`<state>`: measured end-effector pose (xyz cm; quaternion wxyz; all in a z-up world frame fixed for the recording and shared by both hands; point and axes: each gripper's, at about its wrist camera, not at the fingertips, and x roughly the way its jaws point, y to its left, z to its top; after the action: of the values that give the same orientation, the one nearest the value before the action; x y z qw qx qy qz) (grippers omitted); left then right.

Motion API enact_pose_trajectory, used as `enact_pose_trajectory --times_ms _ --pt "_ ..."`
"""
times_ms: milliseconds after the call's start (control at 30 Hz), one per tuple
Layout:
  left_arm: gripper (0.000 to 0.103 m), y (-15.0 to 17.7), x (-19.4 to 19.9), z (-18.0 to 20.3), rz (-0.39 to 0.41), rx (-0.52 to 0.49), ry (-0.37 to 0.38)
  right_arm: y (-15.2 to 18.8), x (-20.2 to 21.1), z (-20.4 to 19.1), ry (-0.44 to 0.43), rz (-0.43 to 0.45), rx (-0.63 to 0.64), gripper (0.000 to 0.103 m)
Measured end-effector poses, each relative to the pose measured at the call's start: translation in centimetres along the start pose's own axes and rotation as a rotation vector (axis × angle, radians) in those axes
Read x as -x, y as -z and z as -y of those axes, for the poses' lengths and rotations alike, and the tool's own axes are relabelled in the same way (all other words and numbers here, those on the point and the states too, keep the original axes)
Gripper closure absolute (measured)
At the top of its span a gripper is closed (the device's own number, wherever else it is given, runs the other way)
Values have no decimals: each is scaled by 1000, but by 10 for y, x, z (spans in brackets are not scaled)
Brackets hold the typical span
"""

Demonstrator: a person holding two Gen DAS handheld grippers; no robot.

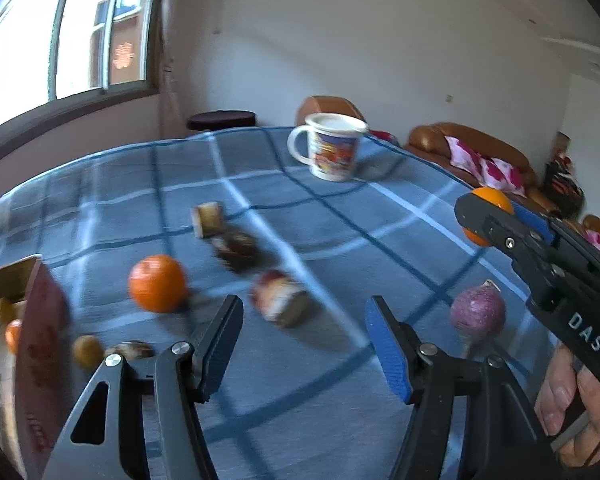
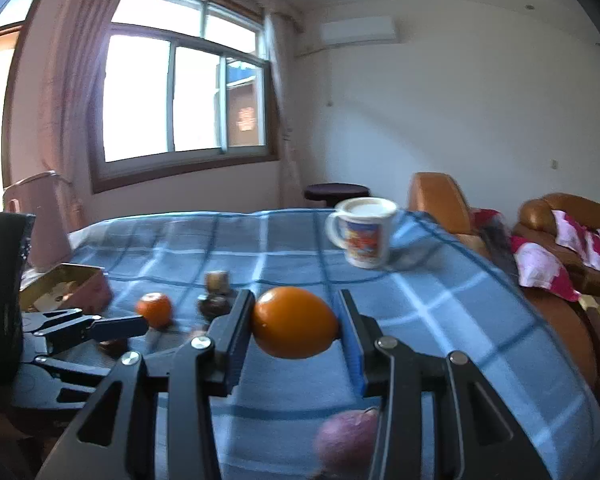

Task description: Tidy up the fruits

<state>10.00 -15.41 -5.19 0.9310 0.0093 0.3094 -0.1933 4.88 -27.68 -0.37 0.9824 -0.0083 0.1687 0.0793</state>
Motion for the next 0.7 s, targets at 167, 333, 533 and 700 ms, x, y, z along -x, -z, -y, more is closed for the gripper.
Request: enact_pose_trajectory --times_ms 167,333,533,700 --pt "38 -2 -15 24 -44 -31 44 7 12 35 58 4 -54 59" --pt "38 -3 -23 54 -72 -67 100 14 23 65 112 8 -90 59" --pt "38 3 -17 84 -58 -95 161 28 34 94 155 12 -155 59" --pt "37 1 -1 92 -13 -118 180 37 35 105 149 13 -189 59"
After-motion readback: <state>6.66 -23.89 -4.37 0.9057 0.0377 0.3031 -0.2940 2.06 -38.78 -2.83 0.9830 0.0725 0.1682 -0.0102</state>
